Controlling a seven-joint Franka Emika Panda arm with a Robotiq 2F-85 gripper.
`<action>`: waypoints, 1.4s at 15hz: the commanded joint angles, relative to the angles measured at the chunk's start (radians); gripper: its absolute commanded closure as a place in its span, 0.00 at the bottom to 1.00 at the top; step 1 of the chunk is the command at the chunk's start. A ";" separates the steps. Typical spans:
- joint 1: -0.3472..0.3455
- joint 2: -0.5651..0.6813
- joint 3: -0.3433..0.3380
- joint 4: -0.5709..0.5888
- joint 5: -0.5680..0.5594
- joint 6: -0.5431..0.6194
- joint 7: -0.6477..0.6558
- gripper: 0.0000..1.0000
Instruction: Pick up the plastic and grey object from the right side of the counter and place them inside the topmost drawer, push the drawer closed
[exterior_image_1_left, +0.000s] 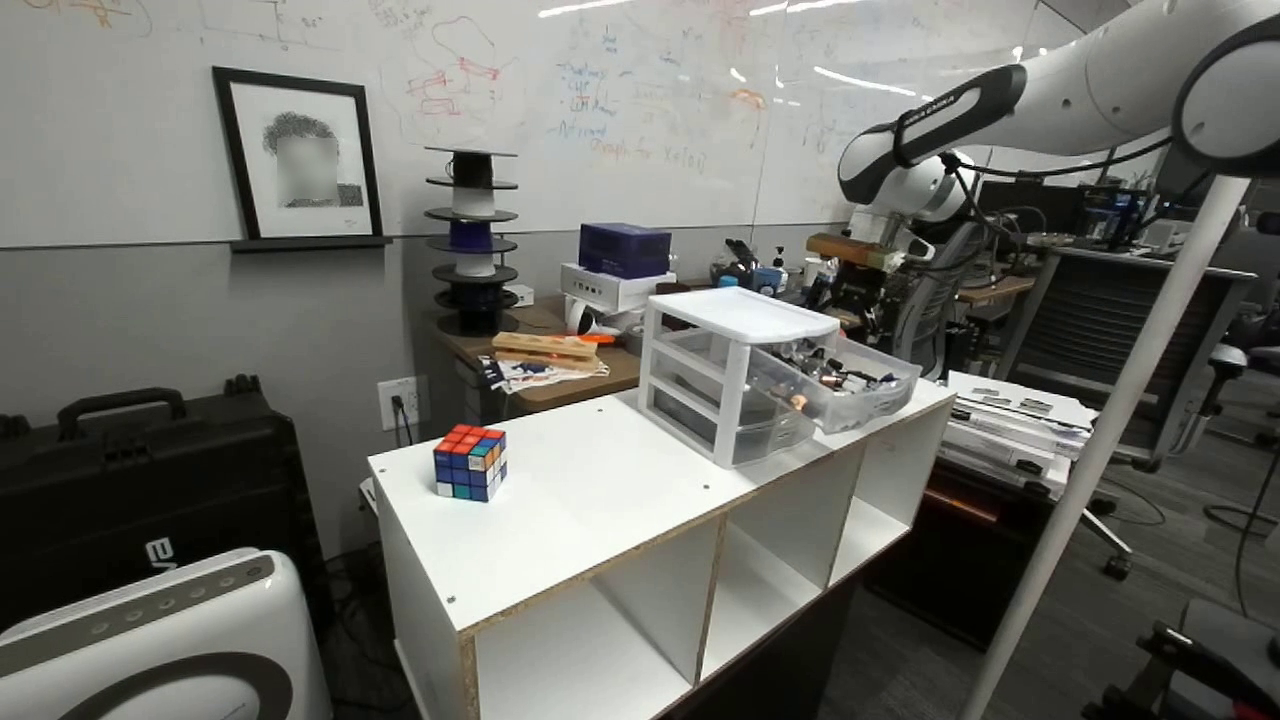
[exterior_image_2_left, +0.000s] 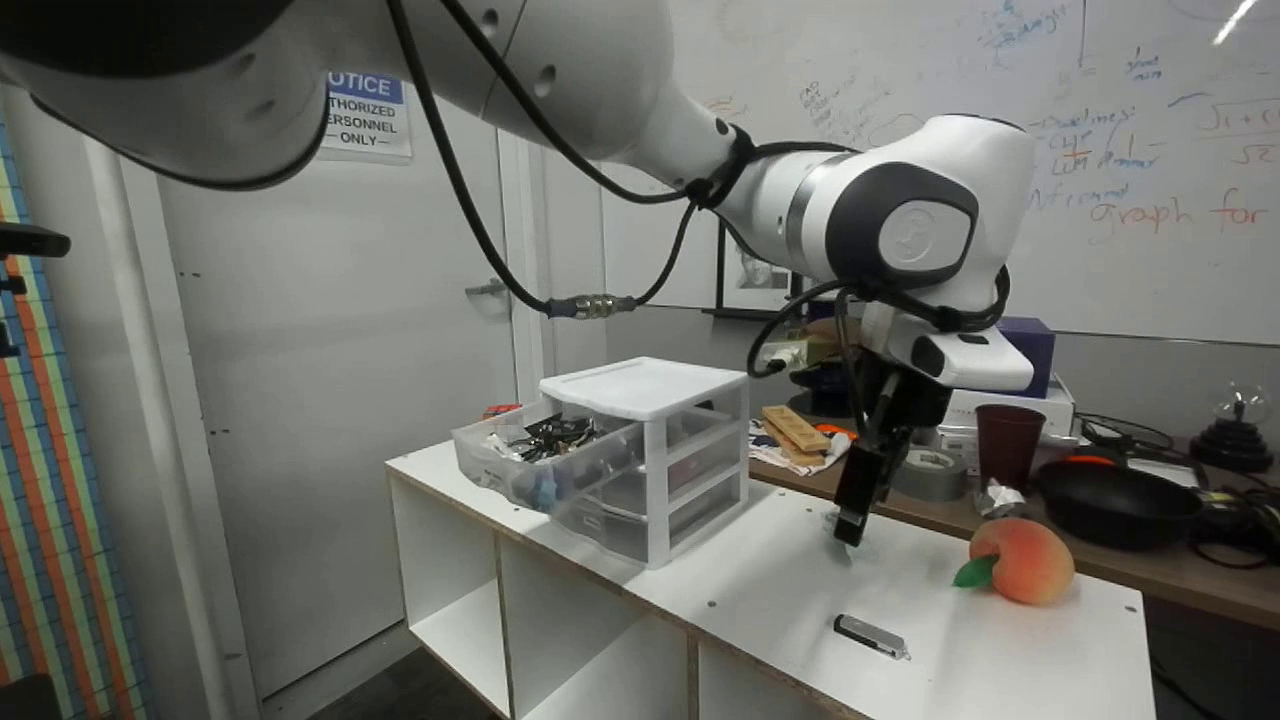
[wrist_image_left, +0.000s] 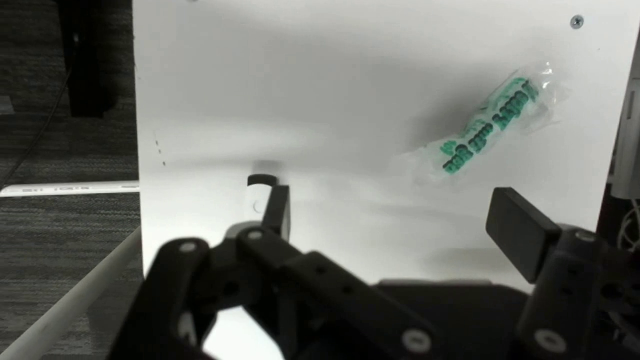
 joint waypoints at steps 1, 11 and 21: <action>-0.034 0.095 0.020 0.168 -0.022 -0.070 0.064 0.00; -0.063 0.271 0.120 0.414 0.027 -0.104 0.048 0.00; -0.045 0.331 0.099 0.467 -0.022 -0.082 0.046 0.73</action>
